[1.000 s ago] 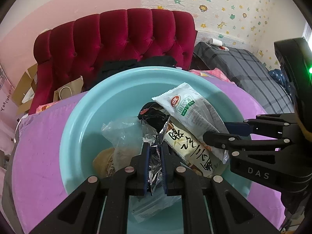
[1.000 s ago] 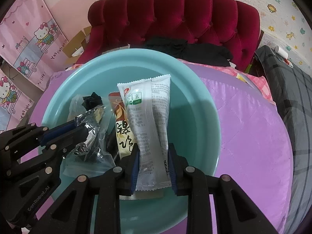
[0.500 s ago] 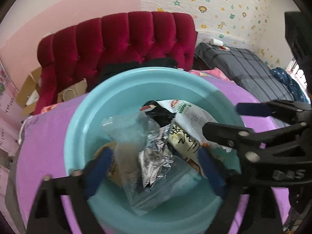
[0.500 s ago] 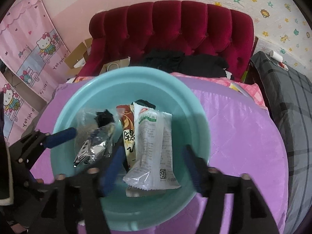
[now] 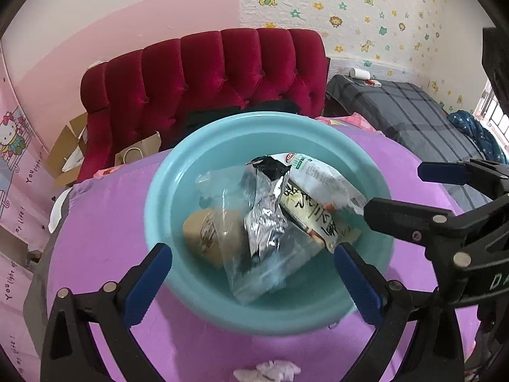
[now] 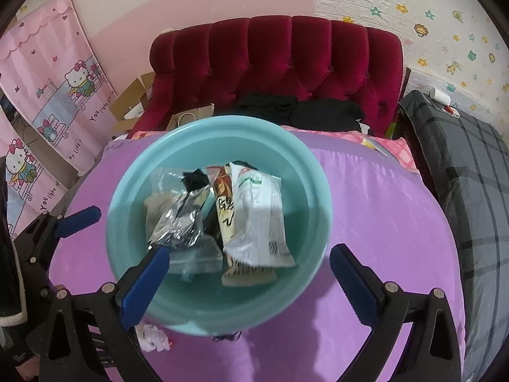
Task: Organize soft objects
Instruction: 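Withdraw both tools from the basin toward the tissue and cable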
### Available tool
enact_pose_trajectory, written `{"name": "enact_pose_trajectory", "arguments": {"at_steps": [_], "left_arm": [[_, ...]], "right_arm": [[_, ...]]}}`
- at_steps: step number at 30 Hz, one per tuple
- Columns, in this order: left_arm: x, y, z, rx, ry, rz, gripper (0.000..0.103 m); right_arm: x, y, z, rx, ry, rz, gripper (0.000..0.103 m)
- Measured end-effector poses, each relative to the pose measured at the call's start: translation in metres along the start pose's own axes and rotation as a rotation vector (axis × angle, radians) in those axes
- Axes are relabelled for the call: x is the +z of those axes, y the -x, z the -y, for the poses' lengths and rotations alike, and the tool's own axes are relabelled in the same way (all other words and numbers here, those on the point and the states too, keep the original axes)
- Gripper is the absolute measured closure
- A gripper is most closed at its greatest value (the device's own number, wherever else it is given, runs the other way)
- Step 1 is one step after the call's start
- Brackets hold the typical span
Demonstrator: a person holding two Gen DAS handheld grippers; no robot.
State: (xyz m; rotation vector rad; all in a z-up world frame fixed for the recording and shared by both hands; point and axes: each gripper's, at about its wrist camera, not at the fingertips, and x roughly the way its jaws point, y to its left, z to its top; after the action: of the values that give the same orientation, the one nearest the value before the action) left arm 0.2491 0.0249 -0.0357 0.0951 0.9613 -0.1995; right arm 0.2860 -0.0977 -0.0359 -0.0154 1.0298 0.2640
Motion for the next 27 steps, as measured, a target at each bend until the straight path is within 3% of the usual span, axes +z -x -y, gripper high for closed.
{"name": "enact_pose_trajectory", "arguments": {"at_steps": [13,27], "left_arm": [[-0.027,0.049,-0.001,0.02,0.01,0.039,0.0],[-0.08,0.08,-0.001,0.025,0.031,0.049,0.0]], "right_arm": [[-0.033,0.046,-0.006,-0.015,-0.004,0.014,0.0],[-0.08,0.068,-0.018,-0.019,0.017,0.01,0.0]]}}
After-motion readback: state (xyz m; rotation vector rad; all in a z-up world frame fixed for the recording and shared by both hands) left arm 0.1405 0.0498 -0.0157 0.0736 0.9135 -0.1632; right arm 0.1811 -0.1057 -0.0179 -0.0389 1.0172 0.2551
